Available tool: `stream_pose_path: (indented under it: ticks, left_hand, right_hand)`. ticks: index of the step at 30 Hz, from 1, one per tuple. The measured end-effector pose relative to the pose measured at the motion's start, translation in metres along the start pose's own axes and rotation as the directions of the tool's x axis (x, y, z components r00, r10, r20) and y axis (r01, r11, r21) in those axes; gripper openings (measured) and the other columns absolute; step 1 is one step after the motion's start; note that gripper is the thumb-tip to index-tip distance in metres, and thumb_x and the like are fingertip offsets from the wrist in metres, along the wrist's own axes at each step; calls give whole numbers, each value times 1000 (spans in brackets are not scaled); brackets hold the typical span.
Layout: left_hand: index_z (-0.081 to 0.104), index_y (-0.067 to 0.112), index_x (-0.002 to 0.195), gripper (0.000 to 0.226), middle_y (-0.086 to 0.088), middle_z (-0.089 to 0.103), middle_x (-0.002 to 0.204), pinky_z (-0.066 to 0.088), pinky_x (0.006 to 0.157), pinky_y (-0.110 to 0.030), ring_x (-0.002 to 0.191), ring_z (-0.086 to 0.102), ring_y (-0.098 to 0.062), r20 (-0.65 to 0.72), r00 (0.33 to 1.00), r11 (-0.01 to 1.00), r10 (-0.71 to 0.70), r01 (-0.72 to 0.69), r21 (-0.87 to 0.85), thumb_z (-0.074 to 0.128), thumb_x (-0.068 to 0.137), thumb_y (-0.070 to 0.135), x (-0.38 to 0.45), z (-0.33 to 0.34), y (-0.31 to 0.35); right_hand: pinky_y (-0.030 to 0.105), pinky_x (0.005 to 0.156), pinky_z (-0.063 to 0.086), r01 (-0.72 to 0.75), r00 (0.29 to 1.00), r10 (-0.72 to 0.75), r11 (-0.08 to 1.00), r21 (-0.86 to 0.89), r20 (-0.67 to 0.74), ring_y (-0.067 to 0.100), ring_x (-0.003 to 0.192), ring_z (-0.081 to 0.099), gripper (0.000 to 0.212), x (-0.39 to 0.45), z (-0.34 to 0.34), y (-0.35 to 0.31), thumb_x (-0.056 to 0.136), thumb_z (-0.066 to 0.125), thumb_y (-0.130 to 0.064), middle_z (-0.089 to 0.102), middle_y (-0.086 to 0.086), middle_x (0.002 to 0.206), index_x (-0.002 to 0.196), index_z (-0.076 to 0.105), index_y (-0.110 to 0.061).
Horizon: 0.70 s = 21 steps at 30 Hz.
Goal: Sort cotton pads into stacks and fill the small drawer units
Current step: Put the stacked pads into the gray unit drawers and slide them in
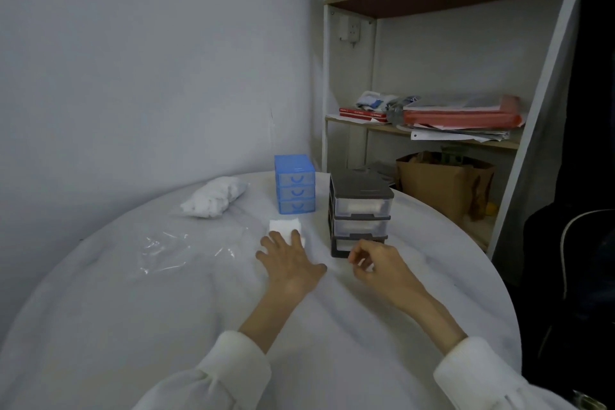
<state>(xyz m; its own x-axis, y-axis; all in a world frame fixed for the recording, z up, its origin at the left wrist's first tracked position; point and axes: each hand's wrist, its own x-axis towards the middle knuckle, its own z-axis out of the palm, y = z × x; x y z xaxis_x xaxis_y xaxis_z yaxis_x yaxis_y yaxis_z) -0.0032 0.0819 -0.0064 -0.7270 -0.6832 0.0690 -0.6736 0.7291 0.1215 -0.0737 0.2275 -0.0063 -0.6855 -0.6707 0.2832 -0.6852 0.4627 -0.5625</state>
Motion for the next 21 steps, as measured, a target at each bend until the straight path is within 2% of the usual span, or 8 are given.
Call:
stream_pose_path:
  ticks: [2,5,7,9,11,13,16,21]
  left_hand:
    - [18,23,144,84,-15,17,145,21,106,-43,135,14,-36,37,999,1000,23,-22,-12,52,79,66,-17,-7,0]
    - [7,24,148,104,-15,5,151,19,109,-46,139,7,-36,143,985,994,97,-89,-60,56,71,74,-39,-19,-7]
    - [-11,27,149,116,-15,-10,155,16,112,-50,142,0,-38,238,961,975,140,-93,-200,59,69,74,-47,-28,-18]
    - [-18,29,147,107,-17,-15,155,14,113,-48,143,0,-39,296,945,923,143,-20,-384,54,78,68,-46,-34,-28]
    - [-10,26,149,80,-19,9,155,22,111,-40,140,21,-37,286,947,793,147,60,-606,42,94,51,-39,-32,-36]
    - [1,24,150,60,-16,34,147,31,103,-32,129,41,-33,218,964,684,150,58,-727,34,101,32,-36,-27,-42]
    - [11,29,149,51,-16,44,140,36,103,-32,122,47,-32,117,983,700,140,-15,-714,31,102,28,-39,-20,-49]
    - [36,31,140,42,-16,51,125,42,99,-37,110,52,-31,33,984,683,173,-96,-724,28,101,20,-42,-9,-42]
  right_hand:
    - [17,73,46,-36,999,33,993,108,23,10,84,56,11,-2,5,-8,89,59,-16,59,-1,102,100,58,-18]
    - [18,76,41,-114,989,91,971,209,115,14,93,55,32,-5,13,-20,93,55,-28,56,2,115,121,50,-14]
    - [23,82,42,-119,988,89,960,254,128,18,101,54,39,-6,16,-27,94,52,-30,53,4,120,129,42,-16]
    - [31,90,45,-116,990,86,947,300,114,20,108,53,42,-8,19,-31,95,51,-29,51,5,123,133,37,-22]
    - [35,93,46,-118,987,79,949,292,142,21,110,52,43,-9,21,-34,96,48,-24,49,6,124,135,32,-30]
    - [32,90,46,-106,983,61,959,263,172,19,106,52,47,-11,25,-38,96,47,-16,48,7,124,137,30,-32]
    - [28,90,43,-70,988,39,974,213,149,20,106,49,53,-12,26,-43,93,46,-8,46,8,128,138,30,-29]
    - [33,108,28,-40,990,24,993,110,137,22,132,31,46,-20,19,-34,99,33,-14,30,3,147,143,28,-28]
